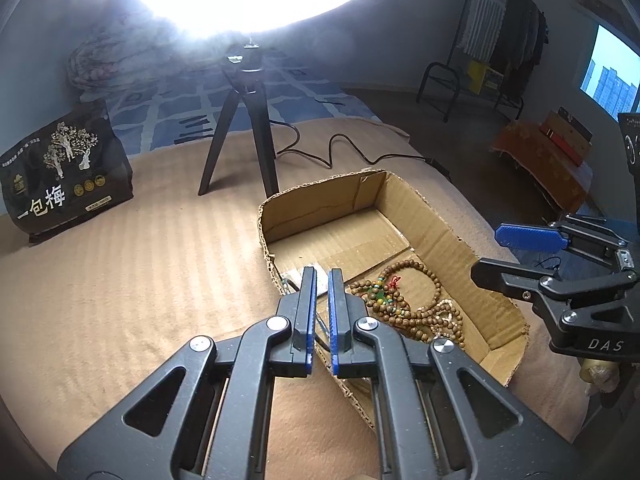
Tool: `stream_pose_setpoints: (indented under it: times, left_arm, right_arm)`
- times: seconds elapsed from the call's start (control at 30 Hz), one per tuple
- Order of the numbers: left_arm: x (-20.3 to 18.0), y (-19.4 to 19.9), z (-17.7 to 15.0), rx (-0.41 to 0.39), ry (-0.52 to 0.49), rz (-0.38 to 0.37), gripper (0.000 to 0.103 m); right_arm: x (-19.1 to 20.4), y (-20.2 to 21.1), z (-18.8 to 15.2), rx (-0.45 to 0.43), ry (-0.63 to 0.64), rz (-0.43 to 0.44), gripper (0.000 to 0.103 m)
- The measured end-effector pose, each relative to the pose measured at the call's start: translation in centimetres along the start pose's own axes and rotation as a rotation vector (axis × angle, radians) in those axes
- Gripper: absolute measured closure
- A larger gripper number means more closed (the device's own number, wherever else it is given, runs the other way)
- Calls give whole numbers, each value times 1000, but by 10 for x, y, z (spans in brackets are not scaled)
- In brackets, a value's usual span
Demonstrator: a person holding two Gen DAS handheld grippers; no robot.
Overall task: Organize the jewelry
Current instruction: 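Open right tool to drop the mala into the box while left releases the bangle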
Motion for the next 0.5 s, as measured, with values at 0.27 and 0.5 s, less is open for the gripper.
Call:
stream_pose_setpoints:
  times: [0.27,0.5]
  left_arm:
    - [5,21,4,-15,-5,2,100]
    - [17,51,0,-25,-20,11,100]
  right_arm:
    - [10,14,0,-15,5,12,55]
    - [31,33,-6,-34,21,50,55]
Point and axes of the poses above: each gripper's, at about its wrist camera, not at the fingertips, and y roughly against the way its jaws point, x to its left, z to its top, the point moved 2 cm from there along -y, roughly the way its jaws point, and after that the axes turned 15 degrees about -x, right-handed, at the moved point
